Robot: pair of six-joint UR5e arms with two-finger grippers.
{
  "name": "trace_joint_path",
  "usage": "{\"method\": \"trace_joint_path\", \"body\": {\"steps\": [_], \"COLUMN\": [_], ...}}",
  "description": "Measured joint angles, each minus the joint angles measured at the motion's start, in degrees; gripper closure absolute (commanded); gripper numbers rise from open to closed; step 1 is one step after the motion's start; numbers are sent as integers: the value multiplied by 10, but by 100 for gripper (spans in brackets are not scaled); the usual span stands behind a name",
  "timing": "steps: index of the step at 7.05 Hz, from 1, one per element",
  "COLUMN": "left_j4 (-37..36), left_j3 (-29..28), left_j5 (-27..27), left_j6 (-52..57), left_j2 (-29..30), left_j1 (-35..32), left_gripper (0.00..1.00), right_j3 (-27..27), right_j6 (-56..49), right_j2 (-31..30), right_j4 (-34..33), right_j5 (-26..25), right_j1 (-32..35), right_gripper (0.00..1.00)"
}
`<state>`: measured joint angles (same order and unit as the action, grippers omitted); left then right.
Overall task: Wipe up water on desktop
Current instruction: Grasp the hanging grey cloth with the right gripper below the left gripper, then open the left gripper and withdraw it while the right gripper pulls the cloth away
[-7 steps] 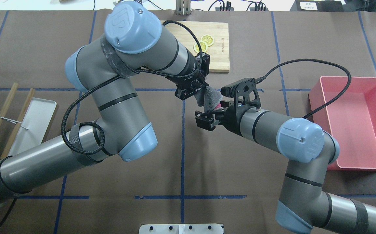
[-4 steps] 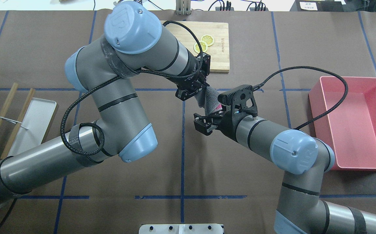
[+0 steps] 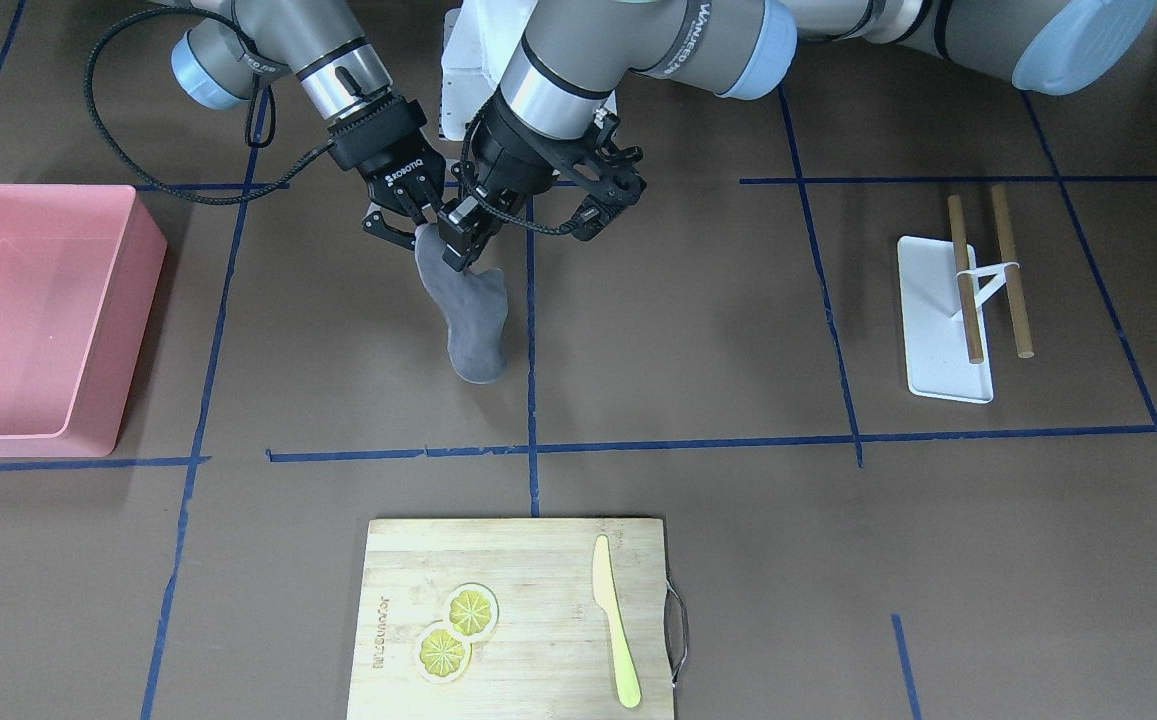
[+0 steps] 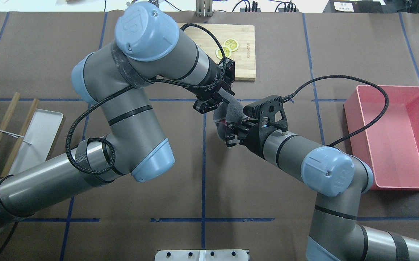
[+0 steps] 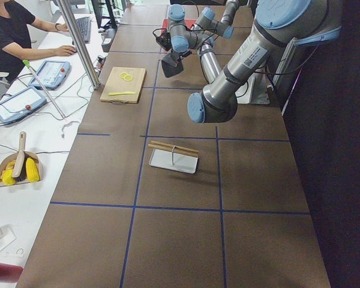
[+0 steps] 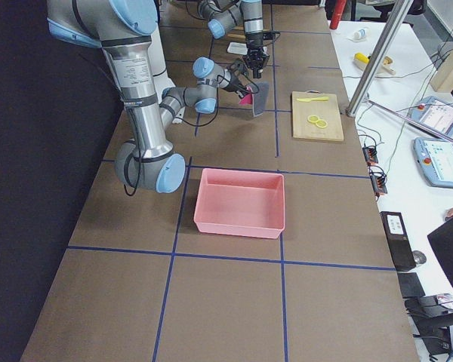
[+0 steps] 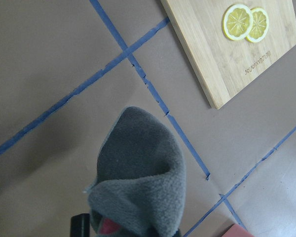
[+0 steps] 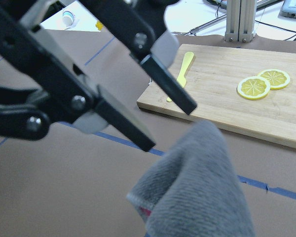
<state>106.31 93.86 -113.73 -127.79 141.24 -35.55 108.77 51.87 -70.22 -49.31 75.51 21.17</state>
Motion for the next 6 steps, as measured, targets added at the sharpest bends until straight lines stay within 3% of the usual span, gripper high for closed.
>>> {"method": "trace_joint_path", "body": {"steps": [1, 2, 4, 6], "left_j4": [0, 0, 0, -1], "left_j3": [0, 2, 24, 73], "left_j5": [0, 0, 0, 1], "left_j6": [4, 7, 19, 55], "left_j2": [0, -1, -8, -46], "left_j1": [0, 0, -2, -14], "left_gripper": [42, 33, 30, 30], "right_j3": [0, 1, 19, 66], "right_j6": [0, 1, 1, 5], "right_j2": [-1, -1, -17, -91], "right_j4": [0, 0, 0, 0], "right_j5": [0, 0, 0, -2], "right_j1": [1, 1, 4, 5], "right_gripper": [100, 100, 99, 100]}}
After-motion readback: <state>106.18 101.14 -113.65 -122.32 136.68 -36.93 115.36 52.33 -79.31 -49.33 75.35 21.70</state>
